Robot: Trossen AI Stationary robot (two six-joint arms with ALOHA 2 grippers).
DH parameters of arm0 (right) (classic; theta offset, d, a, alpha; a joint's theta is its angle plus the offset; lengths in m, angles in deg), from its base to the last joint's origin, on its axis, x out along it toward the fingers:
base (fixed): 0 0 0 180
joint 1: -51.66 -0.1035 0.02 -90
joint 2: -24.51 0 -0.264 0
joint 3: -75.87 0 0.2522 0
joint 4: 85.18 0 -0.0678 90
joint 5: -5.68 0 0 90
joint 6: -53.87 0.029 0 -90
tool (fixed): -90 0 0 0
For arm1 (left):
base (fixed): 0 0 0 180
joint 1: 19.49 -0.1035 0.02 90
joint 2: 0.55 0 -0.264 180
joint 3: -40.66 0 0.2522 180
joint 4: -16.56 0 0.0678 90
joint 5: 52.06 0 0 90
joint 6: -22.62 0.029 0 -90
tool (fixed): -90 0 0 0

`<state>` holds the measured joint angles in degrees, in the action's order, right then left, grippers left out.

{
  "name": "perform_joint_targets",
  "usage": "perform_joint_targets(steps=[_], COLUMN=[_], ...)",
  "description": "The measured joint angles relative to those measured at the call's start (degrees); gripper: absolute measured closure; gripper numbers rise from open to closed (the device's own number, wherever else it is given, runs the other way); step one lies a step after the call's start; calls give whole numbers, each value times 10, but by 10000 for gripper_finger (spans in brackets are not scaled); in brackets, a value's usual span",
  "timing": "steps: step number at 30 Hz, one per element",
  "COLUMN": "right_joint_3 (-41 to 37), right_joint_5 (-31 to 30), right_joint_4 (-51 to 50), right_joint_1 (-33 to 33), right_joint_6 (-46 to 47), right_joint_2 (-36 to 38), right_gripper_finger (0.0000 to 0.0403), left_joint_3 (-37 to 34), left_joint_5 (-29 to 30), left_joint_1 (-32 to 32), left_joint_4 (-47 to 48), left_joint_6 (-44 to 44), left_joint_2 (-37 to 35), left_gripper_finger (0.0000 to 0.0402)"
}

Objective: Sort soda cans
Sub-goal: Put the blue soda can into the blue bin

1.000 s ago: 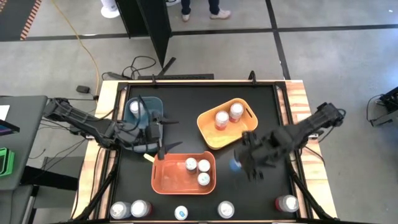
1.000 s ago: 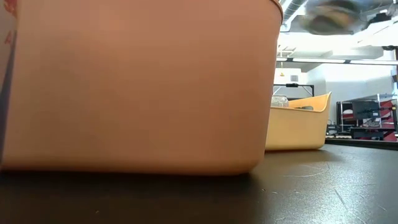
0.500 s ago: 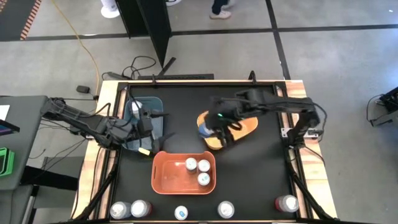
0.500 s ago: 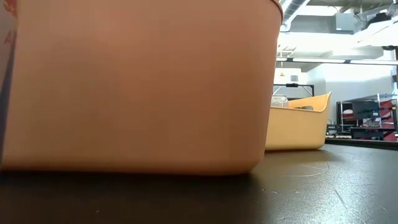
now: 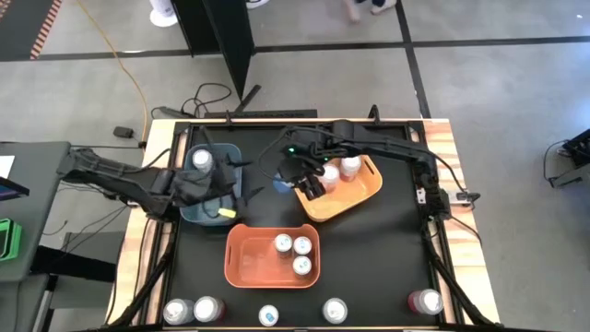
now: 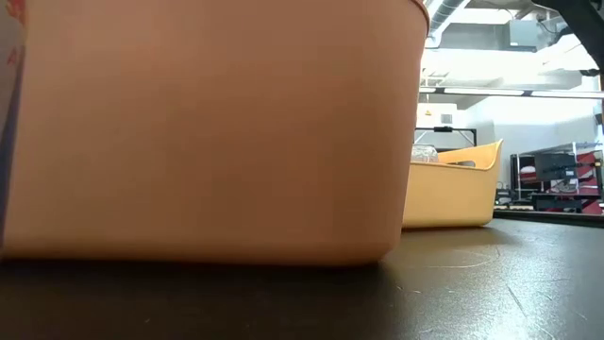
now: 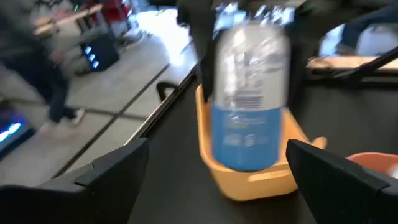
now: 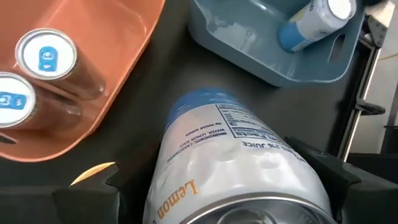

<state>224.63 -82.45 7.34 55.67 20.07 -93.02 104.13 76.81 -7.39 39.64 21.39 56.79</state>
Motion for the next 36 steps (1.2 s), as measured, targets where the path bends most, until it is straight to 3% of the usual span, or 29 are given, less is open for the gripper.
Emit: perform_joint_targets(steps=[14, 21, 31, 36], right_joint_3=[-1, -2, -2, -2], right_joint_5=[4, 2, 1, 0], right_joint_4=[-10, -7, -5, -4], right_joint_1=[-15, -26, -28, -28], right_joint_6=[10, 12, 20, 20], right_joint_2=[0, 0, 1, 1], right_gripper_finger=[92, 92, 92, 92], left_joint_3=[0, 0, 0, 0], left_joint_5=[-217, -254, -256, -256], left_joint_1=[-84, -105, -111, -111], left_joint_4=[-116, -170, -250, -252], left_joint_6=[-13, -16, 18, 30], left_joint_2=[120, 161, 197, 197], left_gripper_finger=[27, 27, 30, 69])
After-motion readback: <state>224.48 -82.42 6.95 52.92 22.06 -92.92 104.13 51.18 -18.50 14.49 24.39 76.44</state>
